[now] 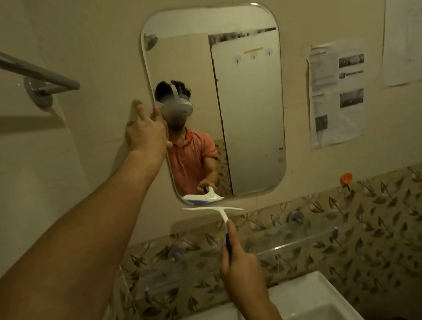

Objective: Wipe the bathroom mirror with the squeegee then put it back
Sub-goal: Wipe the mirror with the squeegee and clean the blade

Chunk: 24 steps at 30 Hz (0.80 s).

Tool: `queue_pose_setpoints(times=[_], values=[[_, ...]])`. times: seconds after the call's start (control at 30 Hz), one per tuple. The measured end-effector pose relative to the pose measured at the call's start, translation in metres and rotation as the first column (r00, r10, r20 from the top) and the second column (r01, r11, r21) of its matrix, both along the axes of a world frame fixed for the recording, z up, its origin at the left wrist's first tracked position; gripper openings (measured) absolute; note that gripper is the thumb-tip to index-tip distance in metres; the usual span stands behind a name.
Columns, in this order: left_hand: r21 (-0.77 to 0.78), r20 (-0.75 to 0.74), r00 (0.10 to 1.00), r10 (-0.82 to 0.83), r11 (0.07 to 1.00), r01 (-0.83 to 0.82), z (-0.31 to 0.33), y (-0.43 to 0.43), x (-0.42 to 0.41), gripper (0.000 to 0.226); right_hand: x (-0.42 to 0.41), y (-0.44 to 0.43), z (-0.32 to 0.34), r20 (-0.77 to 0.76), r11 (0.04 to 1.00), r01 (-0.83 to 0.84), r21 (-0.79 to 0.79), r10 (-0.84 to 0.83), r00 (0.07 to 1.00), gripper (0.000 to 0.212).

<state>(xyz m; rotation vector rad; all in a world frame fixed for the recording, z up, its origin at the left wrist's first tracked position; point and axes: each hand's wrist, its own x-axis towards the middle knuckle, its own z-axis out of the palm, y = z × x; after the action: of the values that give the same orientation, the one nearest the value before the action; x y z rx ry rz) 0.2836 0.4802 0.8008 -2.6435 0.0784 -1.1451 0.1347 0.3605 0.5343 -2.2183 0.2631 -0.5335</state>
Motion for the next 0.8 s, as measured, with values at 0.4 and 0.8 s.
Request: queue_pose_setpoints(times=[0.4, 0.8], values=[[0.011, -0.002, 1.0, -0.008, 1.0, 0.008, 0.005, 0.007, 0.0, 0.098, 0.001, -0.043, 0.189, 0.434, 0.994, 0.032, -0.106, 0.017, 0.901, 0.059], [0.018, 0.024, 0.998, -0.053, 0.998, 0.052, 0.006, 0.012, -0.008, 0.105, 0.055, -0.012, 0.353, 0.469, 0.935, 0.121, -0.334, 0.054, 0.882, 0.068]])
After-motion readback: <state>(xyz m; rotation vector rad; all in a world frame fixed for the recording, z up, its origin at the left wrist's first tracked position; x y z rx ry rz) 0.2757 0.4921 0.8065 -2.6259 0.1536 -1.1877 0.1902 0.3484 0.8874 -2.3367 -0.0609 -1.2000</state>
